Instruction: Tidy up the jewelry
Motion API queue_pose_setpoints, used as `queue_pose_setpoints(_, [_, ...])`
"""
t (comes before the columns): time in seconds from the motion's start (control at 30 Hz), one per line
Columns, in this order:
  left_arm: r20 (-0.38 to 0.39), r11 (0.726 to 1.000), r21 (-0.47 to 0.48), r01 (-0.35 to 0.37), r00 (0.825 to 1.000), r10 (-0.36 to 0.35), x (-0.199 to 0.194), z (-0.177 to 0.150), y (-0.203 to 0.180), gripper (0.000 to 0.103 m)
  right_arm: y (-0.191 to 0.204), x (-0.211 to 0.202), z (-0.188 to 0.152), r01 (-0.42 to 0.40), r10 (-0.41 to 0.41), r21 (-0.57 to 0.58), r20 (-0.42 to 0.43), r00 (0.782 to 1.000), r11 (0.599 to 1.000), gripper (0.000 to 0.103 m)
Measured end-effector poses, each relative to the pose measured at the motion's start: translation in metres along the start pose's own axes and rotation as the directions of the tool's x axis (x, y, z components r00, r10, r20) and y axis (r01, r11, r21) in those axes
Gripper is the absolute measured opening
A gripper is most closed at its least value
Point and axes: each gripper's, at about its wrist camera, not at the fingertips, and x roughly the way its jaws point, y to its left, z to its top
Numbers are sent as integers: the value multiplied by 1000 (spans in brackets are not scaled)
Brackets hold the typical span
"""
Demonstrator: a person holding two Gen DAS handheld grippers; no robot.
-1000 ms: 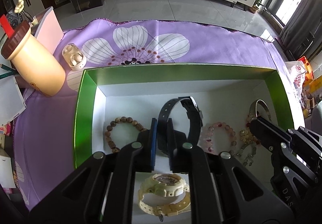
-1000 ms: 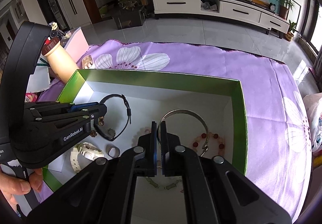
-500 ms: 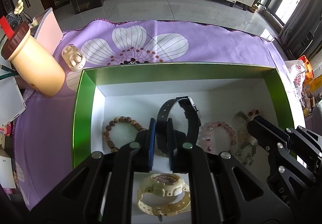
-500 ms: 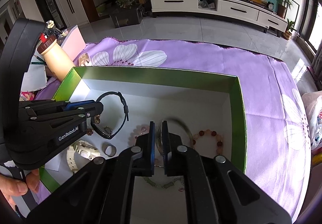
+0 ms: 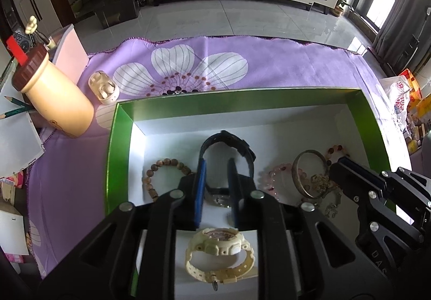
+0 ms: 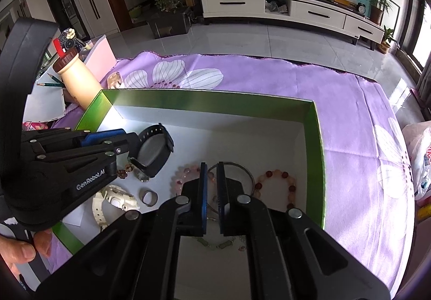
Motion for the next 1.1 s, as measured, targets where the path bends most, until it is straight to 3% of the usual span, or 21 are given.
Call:
queue_pose_setpoints(0.13, [30,1000,19,-15,999,14,-13,-4,-1,43,0,-11,-6,-6,6,0,10,1000,1000,8])
queue_pose_setpoints(0.2, [44,999,27,-18,999,17,-22,-7,-1,48,0,-21,-10,-4,4,-5,23,1000,1000,18])
queue_pose_setpoints(0.33, [68,999,43,-26,997,23,-42,-17,-2,61,-1,-38,-19,-12,11,3,39,999,1000,23])
queue_pose_setpoints(0.5, [118,998,48,-29,993,23,-76,-30,-4,82,-2,-66,-31,7,-8,23,65,998,1000,65])
queue_pose_setpoints(0.63, [151,998,45,-38,988,30,-105,-42,-4,98,-2,-86,-37,31,-34,38,67,997,999,85])
queue_pose_setpoints(0.73, [174,999,33,-43,984,37,-125,-48,-2,101,-1,-99,-43,46,-48,49,48,998,998,102])
queue_pose_setpoints(0.9, [162,999,8,-49,986,47,-154,-57,0,101,4,-115,-51,72,-73,62,20,997,995,102])
queue_pose_setpoints(1.03, [135,999,-10,35,990,-33,-167,-64,3,101,9,-128,-56,73,-75,74,27,997,995,102])
queue_pose_setpoints(1.1, [129,1000,-10,26,991,-25,-173,-68,1,101,11,-133,-58,72,-74,79,30,997,994,102])
